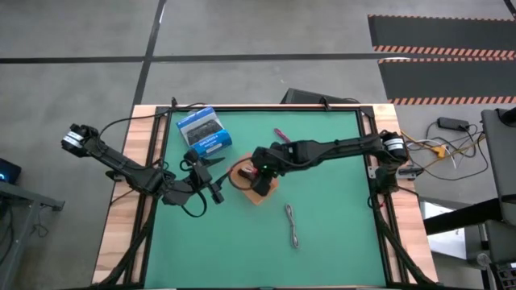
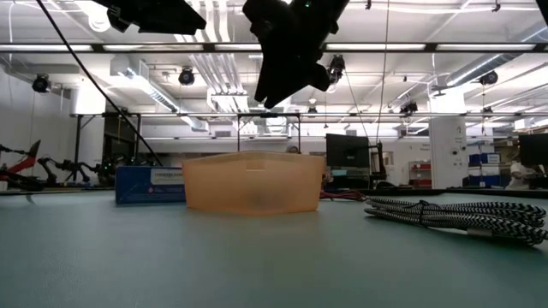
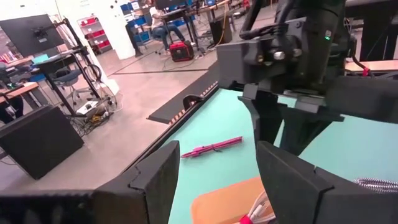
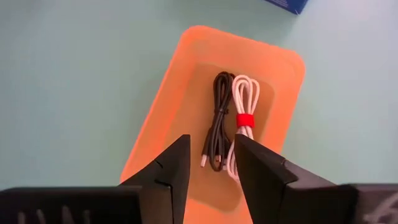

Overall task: Pick and place USB-C Cables
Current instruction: Put the red charger cable into the orange bin

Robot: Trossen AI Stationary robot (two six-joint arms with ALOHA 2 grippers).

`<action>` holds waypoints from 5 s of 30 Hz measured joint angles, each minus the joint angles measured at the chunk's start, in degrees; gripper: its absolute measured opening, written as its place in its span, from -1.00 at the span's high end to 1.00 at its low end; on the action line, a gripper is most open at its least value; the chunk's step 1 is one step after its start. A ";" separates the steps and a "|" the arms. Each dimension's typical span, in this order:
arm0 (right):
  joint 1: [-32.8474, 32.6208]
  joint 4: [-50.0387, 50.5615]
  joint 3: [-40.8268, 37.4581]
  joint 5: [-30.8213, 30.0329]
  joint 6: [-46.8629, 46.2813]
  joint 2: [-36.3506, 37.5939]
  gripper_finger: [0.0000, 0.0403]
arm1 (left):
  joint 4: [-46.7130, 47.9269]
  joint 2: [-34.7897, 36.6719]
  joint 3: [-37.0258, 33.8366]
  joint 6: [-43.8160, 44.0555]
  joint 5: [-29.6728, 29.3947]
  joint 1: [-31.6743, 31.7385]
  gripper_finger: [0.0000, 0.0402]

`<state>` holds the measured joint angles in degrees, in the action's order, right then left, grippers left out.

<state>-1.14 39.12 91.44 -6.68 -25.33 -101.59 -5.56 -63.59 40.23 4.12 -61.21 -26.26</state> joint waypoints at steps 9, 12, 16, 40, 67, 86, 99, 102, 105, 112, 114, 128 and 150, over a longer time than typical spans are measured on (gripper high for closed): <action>-0.12 -0.38 -0.07 -0.02 2.83 0.03 0.43 | 0.02 0.00 0.02 -0.02 -0.13 0.00 0.01; -0.10 -0.46 -0.07 -0.02 3.21 0.03 0.44 | 0.02 0.00 0.02 -0.02 -0.15 0.00 0.01; -0.12 -0.44 -0.07 -0.02 3.89 0.03 0.46 | 0.02 0.00 0.02 -0.02 -0.15 0.00 0.01; 2.85 2.69 -3.20 -5.99 13.77 8.67 0.44 | 0.04 0.00 0.09 0.04 -0.13 -0.85 0.01; 24.18 -6.42 -23.00 -5.23 2.52 9.59 0.27 | 0.06 0.00 0.09 -0.33 -0.13 -0.85 0.01; 27.44 -16.50 -27.08 -1.24 3.48 2.24 0.27 | 0.09 0.00 0.09 -0.42 -0.13 -0.83 0.01; 27.42 -17.66 -27.12 -1.47 3.91 -1.17 0.29 | 0.09 0.00 0.07 -0.46 -0.13 -0.83 0.01; 27.42 -17.74 -27.13 -1.64 4.22 -1.74 0.29 | 0.09 0.00 0.07 -0.46 -0.13 -0.83 0.01; 27.42 -17.78 -27.10 -1.66 4.27 -2.08 0.29 | 0.09 0.00 0.07 -0.47 -0.13 -0.83 0.01; 27.40 -17.86 -27.24 -1.42 4.29 -2.16 0.42 | 0.09 0.00 0.07 -0.46 -0.13 -0.83 0.01; 27.38 -17.88 -27.24 -1.35 4.29 -2.20 0.47 | 0.09 0.00 0.07 -0.46 -0.13 -0.83 0.01; 27.24 -17.75 -27.30 -0.81 3.06 -2.27 0.86 | 0.07 0.00 0.07 -0.39 -0.13 -0.82 0.01; 27.00 -13.39 -27.08 -0.20 2.34 2.66 0.93 | 0.07 0.00 0.07 -0.42 -0.14 -0.81 0.01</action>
<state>25.86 25.72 64.36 -6.87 -22.99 -98.92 -5.50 -63.59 40.29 3.70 -61.35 -27.08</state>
